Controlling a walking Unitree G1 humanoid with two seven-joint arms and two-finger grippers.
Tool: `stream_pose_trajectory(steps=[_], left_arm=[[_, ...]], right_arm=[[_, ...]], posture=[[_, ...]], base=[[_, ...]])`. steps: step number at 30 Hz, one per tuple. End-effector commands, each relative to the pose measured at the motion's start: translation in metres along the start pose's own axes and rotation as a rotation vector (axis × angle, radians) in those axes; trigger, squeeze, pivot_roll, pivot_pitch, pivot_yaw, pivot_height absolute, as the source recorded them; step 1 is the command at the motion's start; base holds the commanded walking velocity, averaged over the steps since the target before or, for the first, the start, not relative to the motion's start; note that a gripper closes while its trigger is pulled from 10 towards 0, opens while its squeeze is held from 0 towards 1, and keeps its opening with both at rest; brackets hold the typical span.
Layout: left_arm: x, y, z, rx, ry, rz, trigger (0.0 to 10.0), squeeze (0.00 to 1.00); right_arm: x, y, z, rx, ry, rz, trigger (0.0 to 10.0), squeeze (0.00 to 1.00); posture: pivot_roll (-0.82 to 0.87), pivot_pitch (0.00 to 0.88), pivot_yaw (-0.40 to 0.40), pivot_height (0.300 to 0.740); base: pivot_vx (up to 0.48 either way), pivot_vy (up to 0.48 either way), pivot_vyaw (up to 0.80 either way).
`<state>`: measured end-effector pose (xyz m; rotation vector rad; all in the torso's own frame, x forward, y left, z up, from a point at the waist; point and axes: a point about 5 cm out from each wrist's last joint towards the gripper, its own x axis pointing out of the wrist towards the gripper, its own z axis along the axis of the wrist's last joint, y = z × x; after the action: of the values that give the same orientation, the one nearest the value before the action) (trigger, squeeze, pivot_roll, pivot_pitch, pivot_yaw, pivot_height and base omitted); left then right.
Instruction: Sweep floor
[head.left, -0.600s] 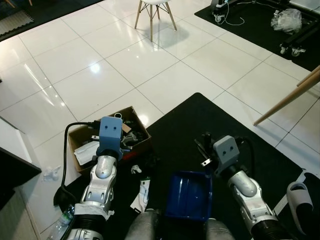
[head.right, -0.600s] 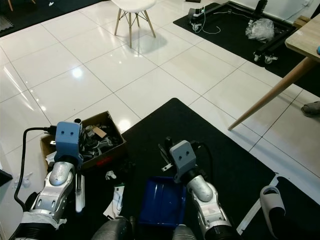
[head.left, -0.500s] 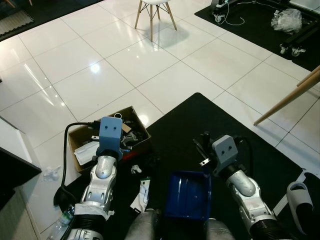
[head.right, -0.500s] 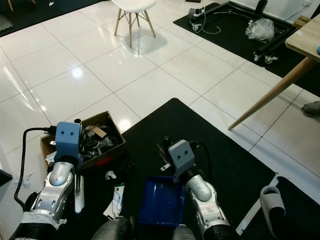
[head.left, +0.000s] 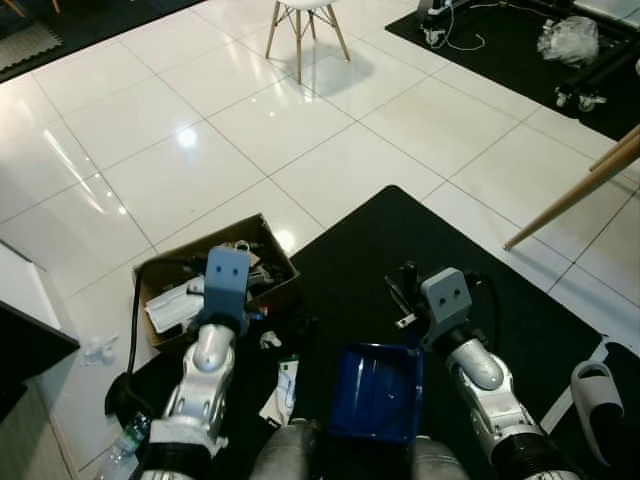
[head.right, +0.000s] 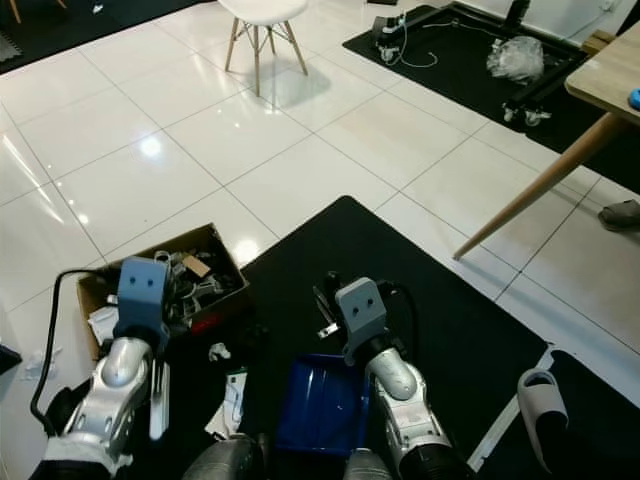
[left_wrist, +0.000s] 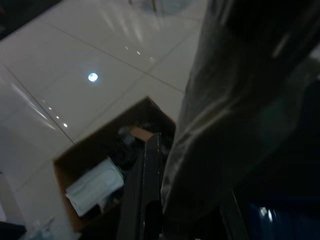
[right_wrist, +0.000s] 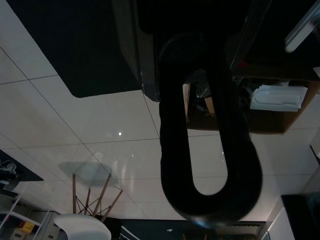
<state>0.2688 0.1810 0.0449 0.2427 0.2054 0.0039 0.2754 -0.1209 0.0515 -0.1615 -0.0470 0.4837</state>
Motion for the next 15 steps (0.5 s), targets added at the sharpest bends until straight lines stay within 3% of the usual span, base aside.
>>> stream_pose_trajectory(steps=[1, 8, 13, 15], left_arm=[[-0.005, -0.004, -0.004, -0.014, 0.021, -0.045, 10.0, 0.0], [-0.009, -0.015, -0.011, -0.096, 0.07, -0.176, 10.0, 0.0], [-0.008, -0.018, -0.009, -0.123, 0.067, -0.179, 10.0, 0.0], [-0.005, -0.023, -0.007, -0.21, 0.079, -0.186, 10.0, 0.0]], right_arm=[[-0.001, 0.001, -0.003, 0.04, 0.003, -0.01, 10.0, 0.0], [0.002, -0.001, -0.002, 0.035, -0.002, -0.007, 10.0, 0.0], [0.004, -0.003, -0.001, 0.03, -0.006, -0.008, 10.0, 0.0], [0.007, -0.005, 0.002, 0.025, -0.013, -0.011, 10.0, 0.0]], posture=[[-0.01, 0.128, 0.063, 0.74], [-0.01, 0.129, 0.057, 0.74], [-0.01, 0.129, 0.058, 0.74], [-0.01, 0.129, 0.059, 0.74]], base=[[0.0, 0.0, 0.0], [0.0, 0.0, 0.0], [0.0, 0.0, 0.0], [0.0, 0.0, 0.0]])
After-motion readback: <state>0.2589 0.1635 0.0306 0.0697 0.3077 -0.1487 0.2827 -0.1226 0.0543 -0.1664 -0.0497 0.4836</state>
